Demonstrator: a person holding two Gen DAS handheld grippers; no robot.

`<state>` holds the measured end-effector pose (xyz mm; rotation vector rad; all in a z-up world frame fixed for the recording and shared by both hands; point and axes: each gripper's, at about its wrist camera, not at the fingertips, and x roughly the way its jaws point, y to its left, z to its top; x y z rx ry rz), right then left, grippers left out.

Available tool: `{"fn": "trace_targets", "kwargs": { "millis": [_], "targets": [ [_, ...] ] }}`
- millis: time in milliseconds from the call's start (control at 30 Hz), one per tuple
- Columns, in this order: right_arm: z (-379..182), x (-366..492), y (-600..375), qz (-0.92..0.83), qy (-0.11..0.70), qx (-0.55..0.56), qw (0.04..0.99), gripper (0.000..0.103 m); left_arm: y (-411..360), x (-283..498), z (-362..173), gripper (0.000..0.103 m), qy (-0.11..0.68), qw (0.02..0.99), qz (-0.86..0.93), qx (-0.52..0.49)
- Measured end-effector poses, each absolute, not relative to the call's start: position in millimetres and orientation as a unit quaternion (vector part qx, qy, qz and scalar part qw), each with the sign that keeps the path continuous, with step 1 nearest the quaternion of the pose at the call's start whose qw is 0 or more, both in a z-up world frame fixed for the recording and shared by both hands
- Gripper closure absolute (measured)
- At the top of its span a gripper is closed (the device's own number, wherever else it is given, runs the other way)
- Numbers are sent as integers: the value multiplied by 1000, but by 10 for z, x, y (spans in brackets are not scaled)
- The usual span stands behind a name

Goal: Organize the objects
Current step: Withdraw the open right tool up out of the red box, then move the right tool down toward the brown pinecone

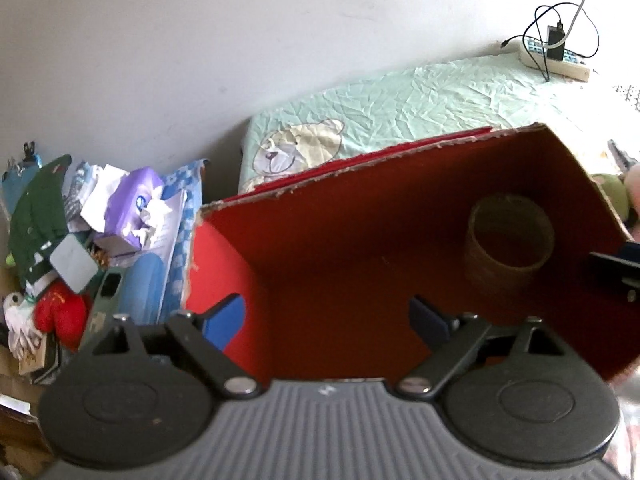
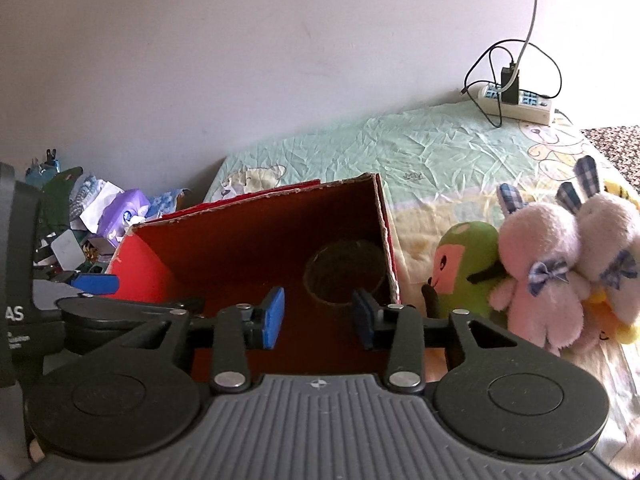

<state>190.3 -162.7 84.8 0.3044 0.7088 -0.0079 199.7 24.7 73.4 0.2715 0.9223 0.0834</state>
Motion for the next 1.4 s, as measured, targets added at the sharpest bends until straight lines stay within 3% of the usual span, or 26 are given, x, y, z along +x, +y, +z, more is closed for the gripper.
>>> {"fn": "trace_targets", "kwargs": {
  "millis": [300,1067,1400],
  "targets": [
    [922,1670,-1552,-4,323,144,935,48,263,1642,895,10,434,892,41,118],
    [781,1292,-1710,50,368,155,916,47,185,1093,970,6,441,887,86,105],
    [527,1157,-2033,93,429,170,882,55,-86,858,762,8,467,876,79,91]
  ]
}}
